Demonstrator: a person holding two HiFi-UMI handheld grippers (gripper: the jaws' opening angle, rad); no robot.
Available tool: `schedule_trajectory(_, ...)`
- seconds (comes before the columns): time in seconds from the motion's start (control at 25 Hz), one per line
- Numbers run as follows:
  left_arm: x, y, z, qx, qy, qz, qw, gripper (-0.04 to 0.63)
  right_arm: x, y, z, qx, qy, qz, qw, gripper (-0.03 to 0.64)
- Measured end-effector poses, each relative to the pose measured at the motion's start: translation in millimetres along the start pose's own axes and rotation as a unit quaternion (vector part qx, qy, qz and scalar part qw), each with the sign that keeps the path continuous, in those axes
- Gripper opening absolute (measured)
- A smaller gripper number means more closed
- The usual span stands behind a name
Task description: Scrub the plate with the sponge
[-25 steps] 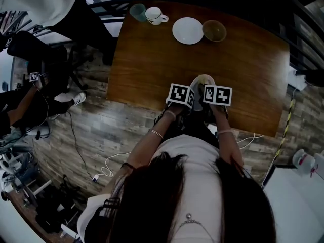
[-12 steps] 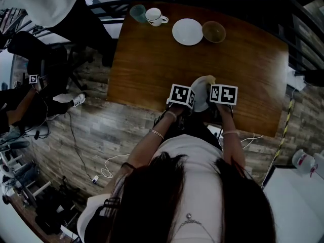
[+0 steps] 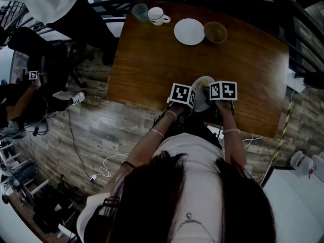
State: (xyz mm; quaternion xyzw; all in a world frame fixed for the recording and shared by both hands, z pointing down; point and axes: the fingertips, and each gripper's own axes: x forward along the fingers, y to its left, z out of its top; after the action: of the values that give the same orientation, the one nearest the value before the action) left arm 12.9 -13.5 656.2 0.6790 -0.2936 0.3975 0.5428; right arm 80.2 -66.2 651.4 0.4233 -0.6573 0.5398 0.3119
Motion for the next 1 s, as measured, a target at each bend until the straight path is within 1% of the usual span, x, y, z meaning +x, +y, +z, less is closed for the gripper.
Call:
schedule_trajectory(0.08,-1,1,-1,0.001,-0.001,0.000,1.0000,0.086,-10,-19,8,0.002,-0.016,-0.030,0.999,0.072)
schedule_trajectory(0.16,-2,1,-2,-0.001,-0.002,0.000,1.0000,0.086,-13,-21,9,0.008,-0.024,-0.034,0.999,0.072)
schedule_trajectory(0.24,-2,0,-2,-0.002,-0.003,0.000,1.0000,0.084,-7,-9,2,0.014,-0.017,-0.019,1.000,0.072)
schedule_trajectory(0.28,-2,0,-2,-0.002,-0.003,0.000,1.0000,0.084,-2,2,-4,0.012,-0.006,-0.005,1.000,0.072)
schedule_trajectory(0.36,-2,0,-1,-0.003,-0.004,0.001,1.0000,0.084,7,26,-18,-0.002,0.025,0.024,0.999,0.072)
schedule_trajectory(0.44,-1,-1,-1,-0.005,-0.004,0.000,1.0000,0.084,11,36,-28,-0.017,0.046,0.037,0.998,0.072)
schedule_trajectory(0.52,0,-1,-1,-0.006,-0.003,0.000,1.0000,0.084,8,27,-26,-0.025,0.048,0.024,0.998,0.072)
schedule_trajectory(0.68,2,1,2,-0.005,-0.005,-0.001,1.0000,0.084,-9,-19,-6,-0.036,0.018,-0.044,0.998,0.072)
schedule_trajectory(0.8,2,4,1,-0.009,-0.004,-0.002,0.9999,0.084,-11,-23,-5,-0.025,0.002,-0.054,0.998,0.072)
schedule_trajectory(0.88,1,4,1,-0.012,-0.005,-0.003,0.9999,0.081,-6,-5,-14,-0.038,0.009,-0.046,0.998,0.072)
schedule_trajectory(1.0,0,5,0,-0.018,-0.007,-0.005,0.9998,0.081,9,32,-35,-0.076,0.051,-0.002,0.996,0.072)
